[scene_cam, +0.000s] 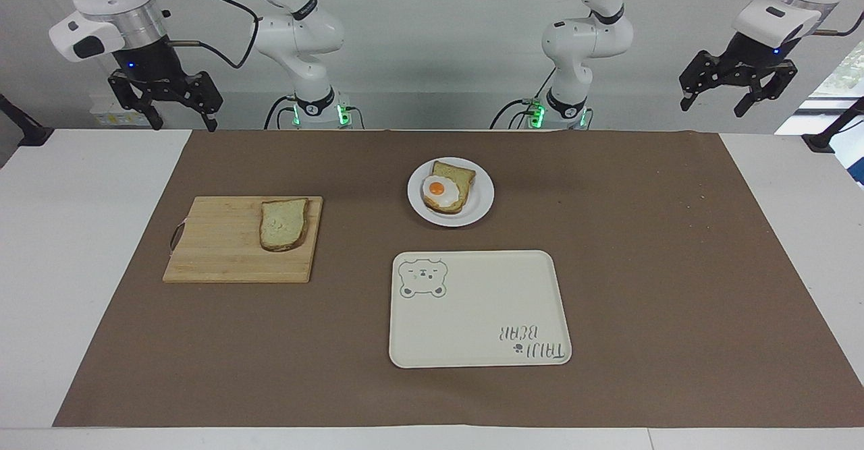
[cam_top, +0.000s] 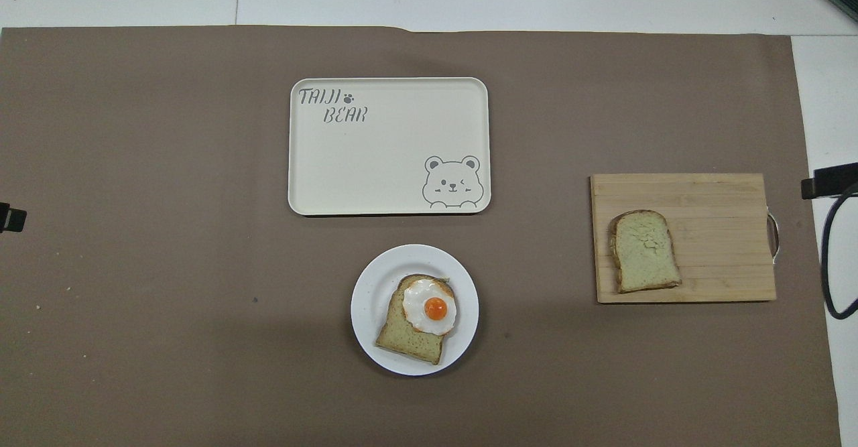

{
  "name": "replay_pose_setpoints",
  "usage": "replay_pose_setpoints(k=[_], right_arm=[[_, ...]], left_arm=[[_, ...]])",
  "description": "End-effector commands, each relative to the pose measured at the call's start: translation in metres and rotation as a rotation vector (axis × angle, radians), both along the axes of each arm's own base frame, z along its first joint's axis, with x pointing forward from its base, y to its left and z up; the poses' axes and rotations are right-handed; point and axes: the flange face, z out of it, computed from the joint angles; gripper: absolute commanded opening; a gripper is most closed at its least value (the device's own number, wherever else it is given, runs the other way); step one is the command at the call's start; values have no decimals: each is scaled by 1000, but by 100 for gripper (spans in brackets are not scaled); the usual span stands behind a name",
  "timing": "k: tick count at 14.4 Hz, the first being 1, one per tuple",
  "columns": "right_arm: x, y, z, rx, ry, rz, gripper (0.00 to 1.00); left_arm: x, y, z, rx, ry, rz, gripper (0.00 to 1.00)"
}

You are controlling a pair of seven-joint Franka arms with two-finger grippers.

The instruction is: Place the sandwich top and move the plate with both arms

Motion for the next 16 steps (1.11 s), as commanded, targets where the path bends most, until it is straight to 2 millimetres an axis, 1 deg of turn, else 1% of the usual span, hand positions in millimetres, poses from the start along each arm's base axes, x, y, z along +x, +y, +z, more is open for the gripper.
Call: replay_pose_setpoints(k=[1, 12, 15, 16], right_arm=[[-6, 1, -1, 2, -10, -11, 100], [-7, 1, -1, 2, -10, -9, 100], [-9, 2, -2, 10, -5, -6, 100], [-11, 2, -5, 11, 2, -6, 100]], left_arm=[[-5, 1, 6, 11, 6, 10, 100], [-5, 1, 6, 11, 6, 10, 100], [-5, 1, 6, 11, 5, 10, 100], [-5, 1, 6, 11, 5, 10, 100]])
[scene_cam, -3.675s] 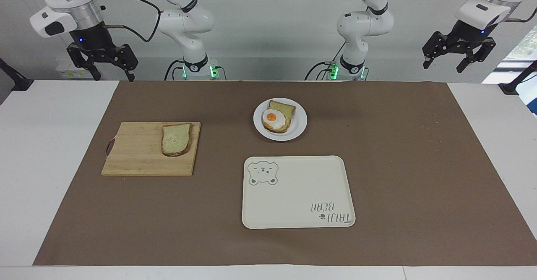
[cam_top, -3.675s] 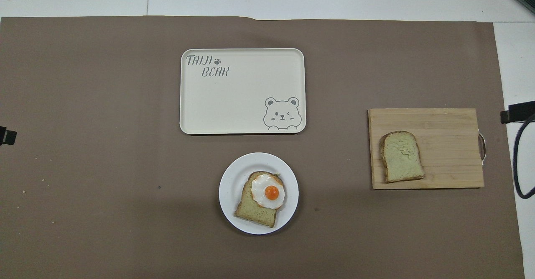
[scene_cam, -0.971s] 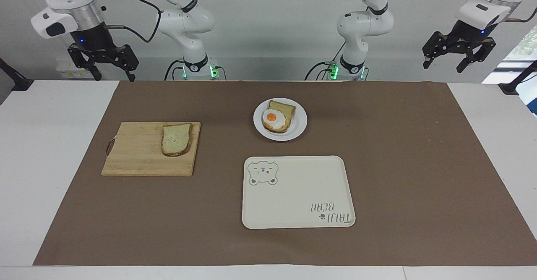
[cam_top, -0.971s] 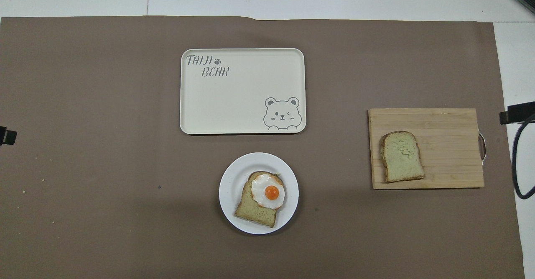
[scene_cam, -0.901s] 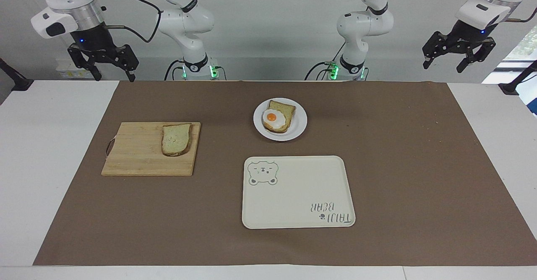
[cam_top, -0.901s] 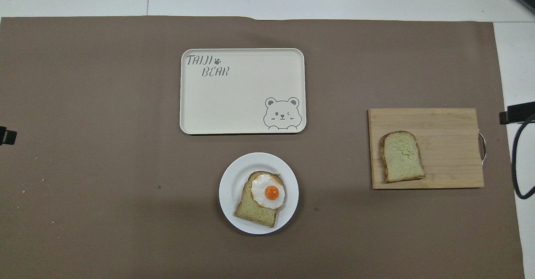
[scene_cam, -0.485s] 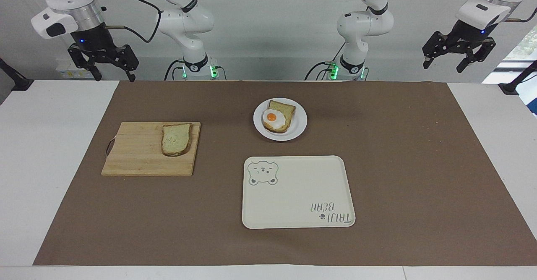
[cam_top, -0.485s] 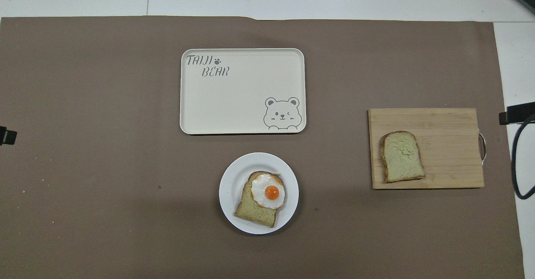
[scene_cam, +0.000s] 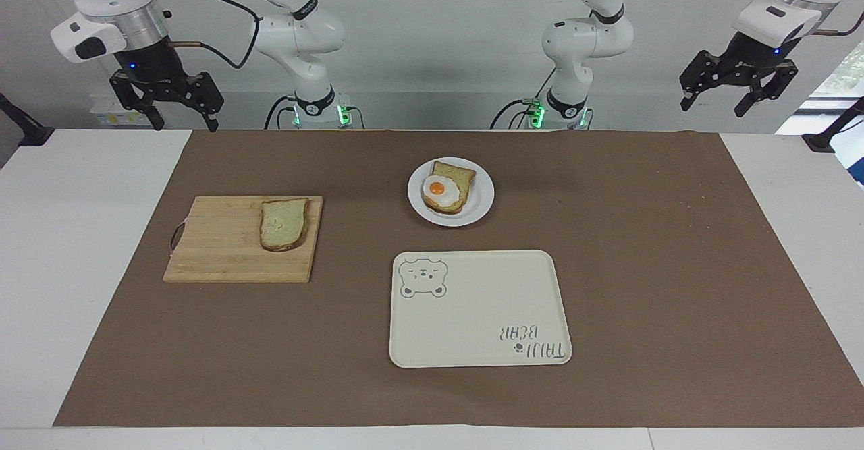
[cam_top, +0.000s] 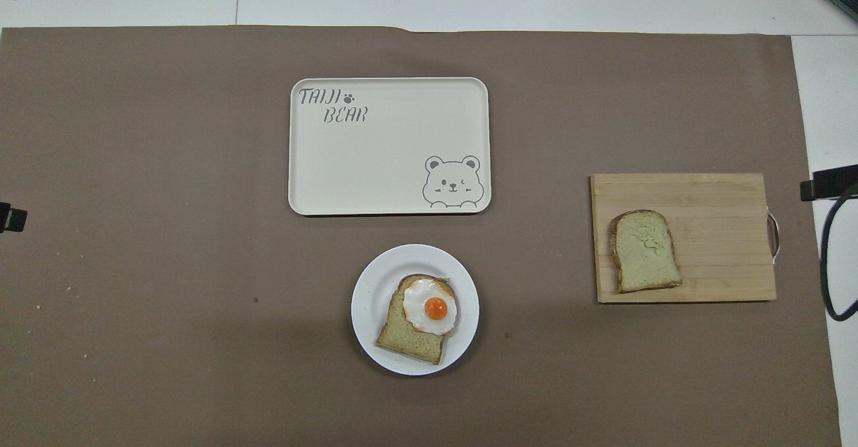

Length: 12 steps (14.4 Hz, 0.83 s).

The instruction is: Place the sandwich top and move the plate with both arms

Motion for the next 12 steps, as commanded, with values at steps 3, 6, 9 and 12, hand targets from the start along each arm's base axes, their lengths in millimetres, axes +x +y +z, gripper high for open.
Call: replay_pose_setpoints(k=[3, 6, 9, 12], right_arm=[[-10, 2, -3, 10, -5, -6, 100], [-10, 3, -3, 11, -2, 0, 100], [-10, 2, -6, 15, 3, 2, 100], [-11, 3, -6, 18, 2, 2, 100]], left_arm=[[-5, 1, 6, 11, 6, 10, 100], [-5, 1, 6, 11, 5, 10, 100], [-5, 1, 6, 11, 5, 10, 100], [-5, 1, 6, 11, 6, 10, 100]])
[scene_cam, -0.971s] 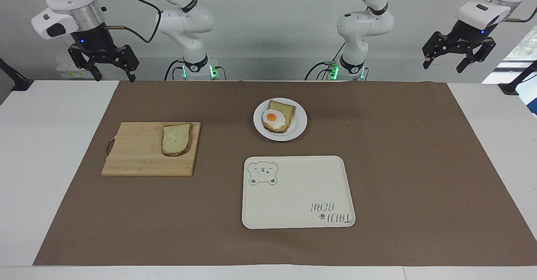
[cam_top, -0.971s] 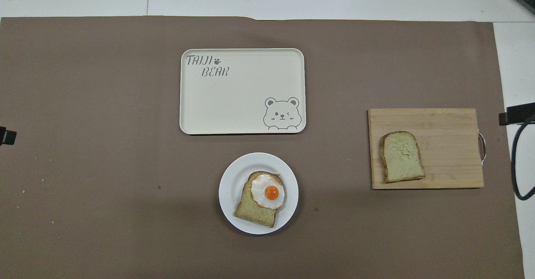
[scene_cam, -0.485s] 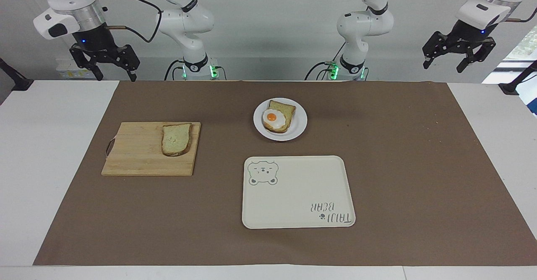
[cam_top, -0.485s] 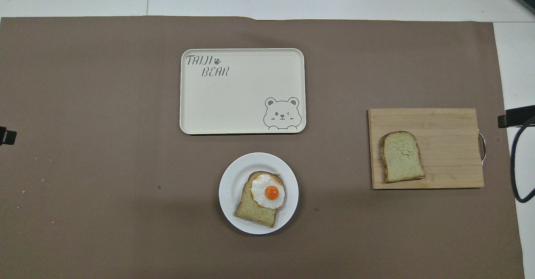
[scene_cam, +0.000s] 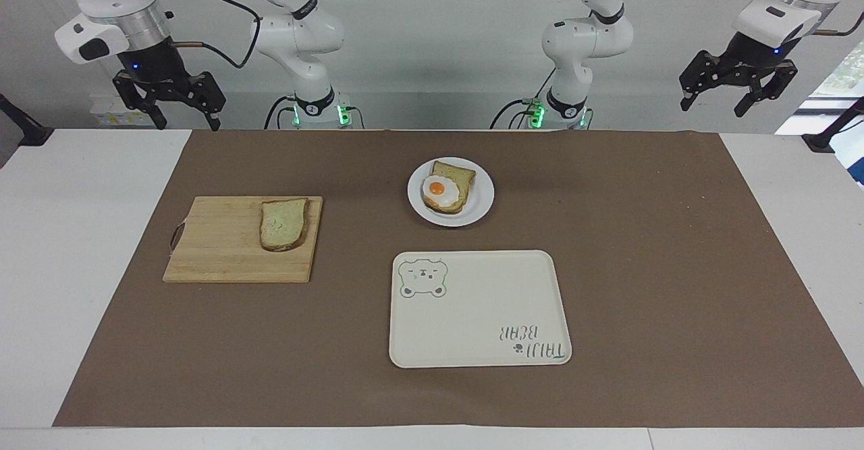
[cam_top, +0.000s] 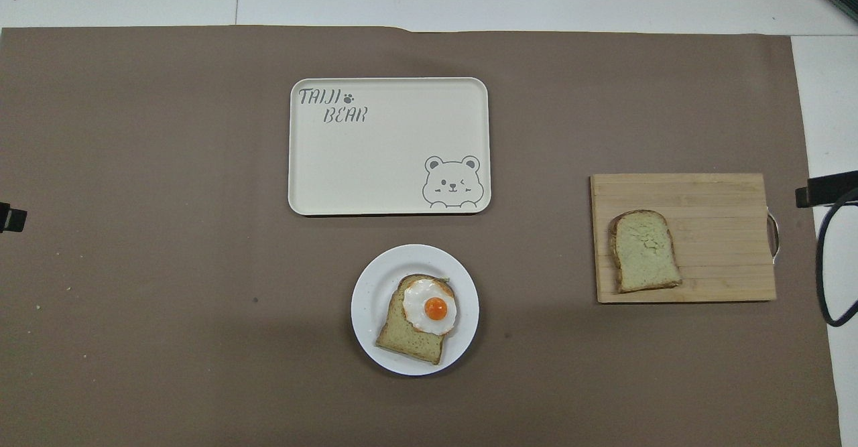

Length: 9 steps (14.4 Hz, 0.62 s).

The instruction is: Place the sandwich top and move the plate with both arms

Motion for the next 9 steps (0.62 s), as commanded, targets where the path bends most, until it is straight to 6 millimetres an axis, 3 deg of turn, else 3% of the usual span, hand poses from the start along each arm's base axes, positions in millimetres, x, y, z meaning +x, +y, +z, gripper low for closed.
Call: replay_pose_setpoints(k=[1, 9], right_arm=[[-7, 1, -1, 14, -9, 1, 100], [-8, 2, -3, 17, -5, 6, 100]], left_arm=[[-5, 1, 6, 11, 5, 10, 100], [-5, 1, 6, 11, 5, 10, 100]])
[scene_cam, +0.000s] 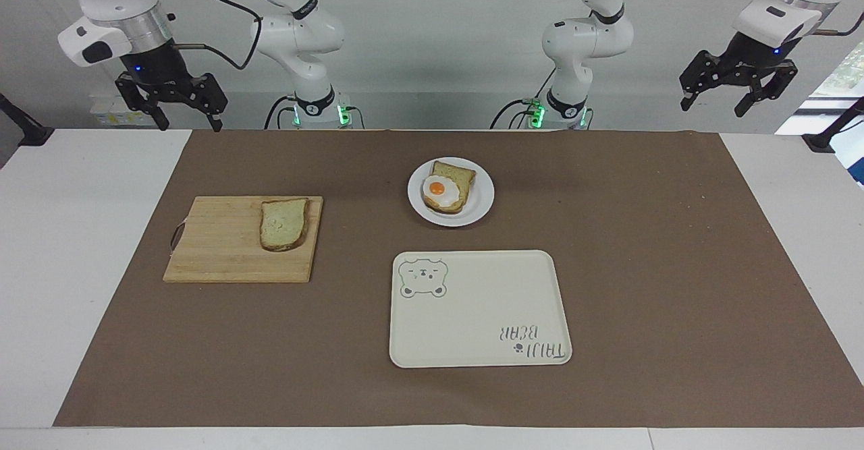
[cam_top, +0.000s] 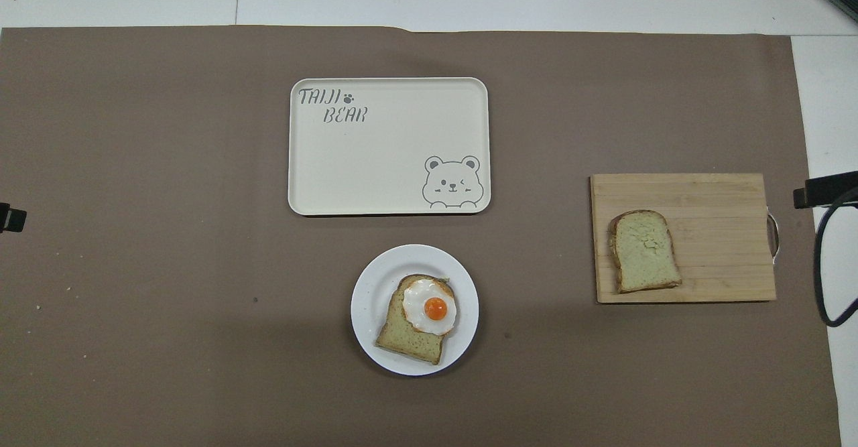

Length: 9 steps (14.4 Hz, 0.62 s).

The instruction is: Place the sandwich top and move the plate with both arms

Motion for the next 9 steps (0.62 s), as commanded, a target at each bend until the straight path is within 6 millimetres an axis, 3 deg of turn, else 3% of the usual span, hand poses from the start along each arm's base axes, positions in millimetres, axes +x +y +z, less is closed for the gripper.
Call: replay_pose_setpoints(k=[1, 9], right_arm=[[-9, 2, -3, 16, -5, 8, 100], [-7, 6, -10, 18, 4, 71, 100]], left_arm=[[-5, 1, 6, 11, 6, 10, 100], [-5, 1, 6, 11, 5, 10, 100]])
